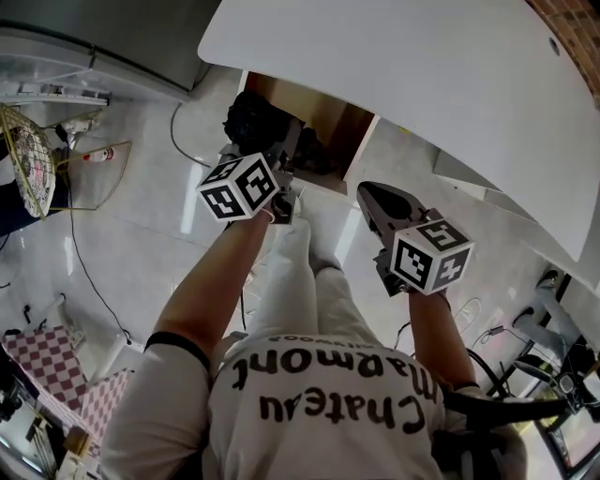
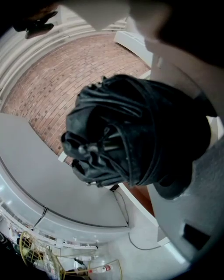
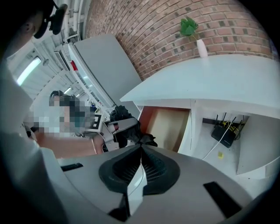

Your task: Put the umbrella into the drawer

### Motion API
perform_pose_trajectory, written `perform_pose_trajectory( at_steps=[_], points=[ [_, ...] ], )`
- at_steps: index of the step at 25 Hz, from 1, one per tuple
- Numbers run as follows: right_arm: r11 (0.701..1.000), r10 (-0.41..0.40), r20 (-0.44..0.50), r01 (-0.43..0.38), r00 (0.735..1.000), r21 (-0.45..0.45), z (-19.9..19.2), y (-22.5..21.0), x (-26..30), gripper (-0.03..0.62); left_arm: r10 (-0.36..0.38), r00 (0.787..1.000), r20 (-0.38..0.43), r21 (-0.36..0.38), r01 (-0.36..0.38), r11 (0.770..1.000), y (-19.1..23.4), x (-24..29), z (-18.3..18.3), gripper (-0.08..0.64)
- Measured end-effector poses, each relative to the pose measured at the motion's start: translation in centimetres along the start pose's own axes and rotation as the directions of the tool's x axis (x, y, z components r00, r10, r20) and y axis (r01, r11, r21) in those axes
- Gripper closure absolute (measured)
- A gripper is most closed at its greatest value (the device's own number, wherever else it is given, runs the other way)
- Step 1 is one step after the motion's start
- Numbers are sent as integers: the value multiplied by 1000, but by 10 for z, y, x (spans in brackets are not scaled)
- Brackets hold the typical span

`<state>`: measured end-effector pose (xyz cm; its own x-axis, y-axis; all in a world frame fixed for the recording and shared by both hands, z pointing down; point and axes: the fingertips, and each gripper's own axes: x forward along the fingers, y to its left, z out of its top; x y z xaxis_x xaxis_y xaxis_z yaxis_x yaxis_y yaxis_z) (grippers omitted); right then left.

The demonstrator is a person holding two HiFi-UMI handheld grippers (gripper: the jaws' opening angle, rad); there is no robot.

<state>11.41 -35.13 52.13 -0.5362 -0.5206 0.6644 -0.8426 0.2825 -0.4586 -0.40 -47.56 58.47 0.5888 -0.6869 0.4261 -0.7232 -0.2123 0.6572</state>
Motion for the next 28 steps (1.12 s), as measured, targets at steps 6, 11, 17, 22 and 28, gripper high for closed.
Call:
perform_pose_trajectory(
  at_steps=[6, 11, 17, 22, 28],
  points=[
    [999, -13, 5, 13, 1000, -29, -13, -1, 0, 578, -3, 995, -96, 44, 7, 999, -3, 16, -13, 284],
    [1000, -15, 0, 15, 1000, -25, -23, -9, -7, 578, 30, 986, -166, 90, -15, 996, -12, 33, -31, 278],
    [999, -31, 8, 32, 999, -28, -30, -17, -13, 578, 52, 981, -186, 115, -30, 993, -10, 49, -41, 278],
    [999, -34, 24, 34, 999, -19, -34, -24, -12, 578, 65, 980, -189, 82, -50, 995, 1, 57, -43, 276],
    [999, -34, 23, 35, 999, -12, -41, -31, -13, 578, 95, 978, -184, 81, -81, 993, 9, 67, -41, 275]
  ],
)
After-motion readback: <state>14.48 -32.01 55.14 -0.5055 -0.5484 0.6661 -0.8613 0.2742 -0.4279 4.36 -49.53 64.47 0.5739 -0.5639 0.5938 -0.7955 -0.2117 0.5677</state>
